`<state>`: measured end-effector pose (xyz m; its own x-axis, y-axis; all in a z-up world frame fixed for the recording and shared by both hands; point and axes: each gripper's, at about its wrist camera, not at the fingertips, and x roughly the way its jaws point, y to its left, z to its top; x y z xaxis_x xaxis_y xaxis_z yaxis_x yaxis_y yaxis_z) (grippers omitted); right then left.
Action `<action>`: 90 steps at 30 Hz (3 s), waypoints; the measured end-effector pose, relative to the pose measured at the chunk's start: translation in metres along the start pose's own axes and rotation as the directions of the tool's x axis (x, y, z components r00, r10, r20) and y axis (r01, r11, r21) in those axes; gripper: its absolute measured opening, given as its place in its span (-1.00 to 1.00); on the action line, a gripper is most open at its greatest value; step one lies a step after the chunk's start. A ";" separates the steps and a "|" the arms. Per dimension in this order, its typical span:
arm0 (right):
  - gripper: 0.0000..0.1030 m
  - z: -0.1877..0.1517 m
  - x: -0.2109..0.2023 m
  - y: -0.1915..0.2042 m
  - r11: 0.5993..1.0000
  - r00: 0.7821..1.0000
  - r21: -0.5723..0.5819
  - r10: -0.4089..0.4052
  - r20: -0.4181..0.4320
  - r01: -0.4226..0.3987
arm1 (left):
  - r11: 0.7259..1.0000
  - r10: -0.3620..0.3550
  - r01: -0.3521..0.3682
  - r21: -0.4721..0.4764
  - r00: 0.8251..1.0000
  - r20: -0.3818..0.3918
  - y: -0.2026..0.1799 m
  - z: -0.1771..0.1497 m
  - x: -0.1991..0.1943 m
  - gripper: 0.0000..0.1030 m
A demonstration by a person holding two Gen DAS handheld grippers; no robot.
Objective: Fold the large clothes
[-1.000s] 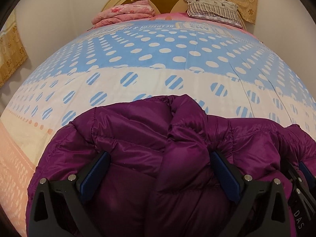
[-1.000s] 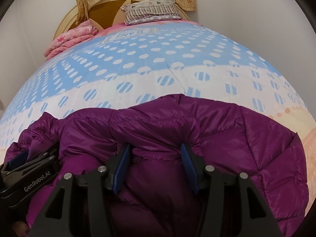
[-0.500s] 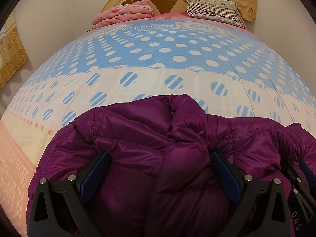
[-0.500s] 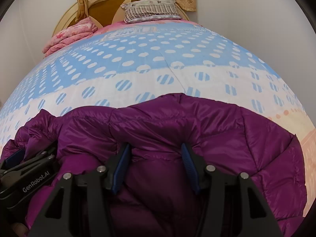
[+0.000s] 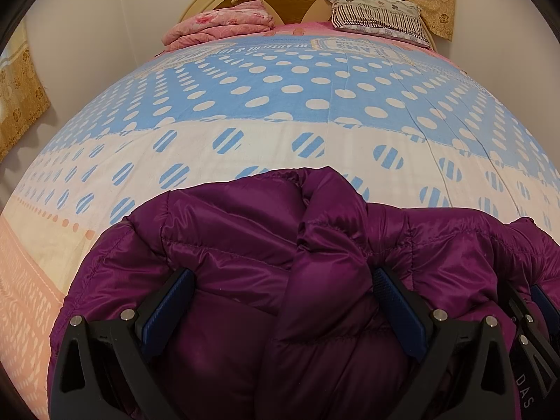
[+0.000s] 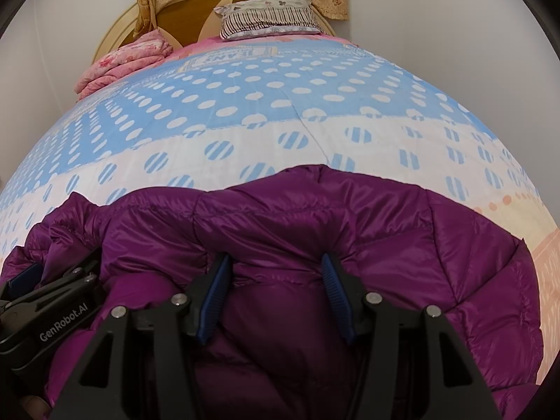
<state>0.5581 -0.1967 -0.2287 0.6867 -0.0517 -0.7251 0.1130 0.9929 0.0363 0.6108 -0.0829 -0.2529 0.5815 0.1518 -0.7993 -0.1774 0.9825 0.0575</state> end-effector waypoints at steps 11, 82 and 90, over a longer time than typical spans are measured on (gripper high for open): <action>0.38 0.006 -0.007 0.007 0.992 0.996 -0.118 -0.043 -0.076 0.034 | 0.995 -0.043 0.049 0.083 0.996 -0.074 0.010 0.016 -0.017 0.98; -0.87 -0.269 -0.466 -0.112 0.907 0.855 -0.048 0.412 0.314 -0.419 | 0.898 -0.440 0.401 0.183 0.802 0.403 0.266 -0.281 -0.433 -0.94; -0.88 -0.212 -0.426 -0.100 0.921 0.845 -0.023 0.366 0.391 -0.388 | 0.926 -0.376 0.325 0.190 0.829 0.415 0.252 -0.228 -0.366 -0.93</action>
<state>0.1022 -0.2509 -0.0693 0.9020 0.2779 -0.3304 -0.1792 0.9372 0.2993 0.1722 0.0848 -0.0825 0.8779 -0.1985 -0.4358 0.1756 0.9801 -0.0927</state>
